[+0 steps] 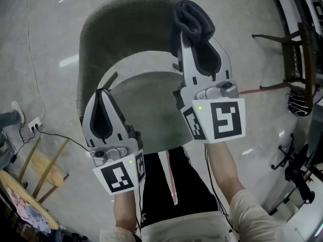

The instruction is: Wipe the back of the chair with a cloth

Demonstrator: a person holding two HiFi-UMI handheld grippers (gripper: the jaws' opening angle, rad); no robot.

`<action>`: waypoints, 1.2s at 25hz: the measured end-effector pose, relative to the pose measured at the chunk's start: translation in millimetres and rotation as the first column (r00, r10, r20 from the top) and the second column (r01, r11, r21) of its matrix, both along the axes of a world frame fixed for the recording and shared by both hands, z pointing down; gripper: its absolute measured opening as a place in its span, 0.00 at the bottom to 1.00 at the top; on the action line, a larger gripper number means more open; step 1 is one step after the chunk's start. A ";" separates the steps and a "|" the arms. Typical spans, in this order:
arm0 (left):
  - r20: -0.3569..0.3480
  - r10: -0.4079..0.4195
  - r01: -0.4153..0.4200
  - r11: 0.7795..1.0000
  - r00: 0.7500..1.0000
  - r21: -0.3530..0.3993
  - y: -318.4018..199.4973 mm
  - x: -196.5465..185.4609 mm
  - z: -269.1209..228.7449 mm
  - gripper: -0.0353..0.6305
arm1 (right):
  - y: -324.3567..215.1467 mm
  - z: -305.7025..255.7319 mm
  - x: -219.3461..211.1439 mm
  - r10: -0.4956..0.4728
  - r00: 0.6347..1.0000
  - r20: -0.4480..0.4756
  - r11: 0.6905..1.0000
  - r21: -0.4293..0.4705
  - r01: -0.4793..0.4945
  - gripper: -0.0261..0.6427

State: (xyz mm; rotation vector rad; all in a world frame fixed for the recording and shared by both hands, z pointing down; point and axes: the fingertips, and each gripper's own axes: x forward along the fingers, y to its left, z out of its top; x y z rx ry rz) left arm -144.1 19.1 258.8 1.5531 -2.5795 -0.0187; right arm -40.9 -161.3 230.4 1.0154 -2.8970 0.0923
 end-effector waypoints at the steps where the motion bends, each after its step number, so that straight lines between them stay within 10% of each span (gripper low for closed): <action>1: 0.002 -0.015 0.015 1.000 1.000 -0.001 4.9 -3.4 1.3 0.08 | 11.1 0.7 -11.1 -0.049 0.999 0.004 0.999 0.003 0.049 0.13; 19: -0.020 -0.263 0.262 0.965 0.965 -0.024 92.7 -58.2 27.0 0.08 | 193.0 63.3 -165.3 -0.602 0.799 0.009 0.792 -0.126 0.598 0.13; 30: -0.035 -0.290 0.289 0.957 0.956 -0.033 101.0 -68.8 39.8 0.08 | 198.7 88.2 -182.2 -0.618 0.785 -0.043 0.782 -0.131 0.609 0.13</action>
